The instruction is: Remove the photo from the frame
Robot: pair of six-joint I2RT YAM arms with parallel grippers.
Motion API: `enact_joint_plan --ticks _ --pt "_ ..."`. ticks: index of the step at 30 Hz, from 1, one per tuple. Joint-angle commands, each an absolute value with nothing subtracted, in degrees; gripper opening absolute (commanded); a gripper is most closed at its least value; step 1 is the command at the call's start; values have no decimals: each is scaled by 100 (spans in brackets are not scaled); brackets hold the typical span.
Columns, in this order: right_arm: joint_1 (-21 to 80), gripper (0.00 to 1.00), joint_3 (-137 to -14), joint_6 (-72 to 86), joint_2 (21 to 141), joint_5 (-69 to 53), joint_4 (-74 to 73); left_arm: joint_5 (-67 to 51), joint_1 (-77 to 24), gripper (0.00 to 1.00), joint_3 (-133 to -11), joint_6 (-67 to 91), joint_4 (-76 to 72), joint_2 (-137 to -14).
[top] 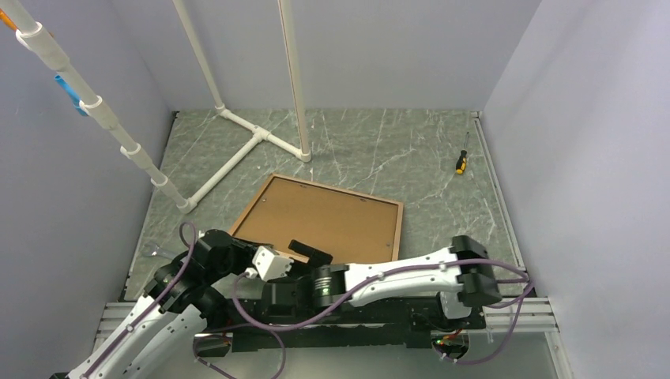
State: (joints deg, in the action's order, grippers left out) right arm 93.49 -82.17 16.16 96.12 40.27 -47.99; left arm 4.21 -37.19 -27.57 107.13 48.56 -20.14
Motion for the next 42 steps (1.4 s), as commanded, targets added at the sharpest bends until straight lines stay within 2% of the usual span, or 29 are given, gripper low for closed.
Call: enact_joint_plan --ticks 1,14,22,25,29,33,38,42 --pt "9379 91 -8741 1659 10197 5281 -5872 448 -3738 0 -3123 10657 5124 -2041" --pt "9203 63 -8679 1102 10920 5355 -5617 397 -3742 0 -3056 10766 5223 -2001" --pt "8953 61 -8485 884 10989 5385 -5339 394 -3744 0 -3023 10802 5263 -1969" --pt "8904 50 -8447 817 11021 5396 -5285 366 -3743 0 -3023 10811 5257 -1972" --pt "8893 49 -8411 782 11055 5451 -5247 413 -3743 0 -3094 10844 5405 -1974" --pt "8879 34 -8432 744 11049 5457 -5198 528 -3744 0 -3185 10853 5522 -1953" --pt "8870 17 -8549 670 11021 5420 -5236 590 -3742 25 -3245 10806 5562 -1875" --pt "8851 0 -8760 547 10976 5266 -5359 764 -3738 54 -3438 10641 5787 -1782"
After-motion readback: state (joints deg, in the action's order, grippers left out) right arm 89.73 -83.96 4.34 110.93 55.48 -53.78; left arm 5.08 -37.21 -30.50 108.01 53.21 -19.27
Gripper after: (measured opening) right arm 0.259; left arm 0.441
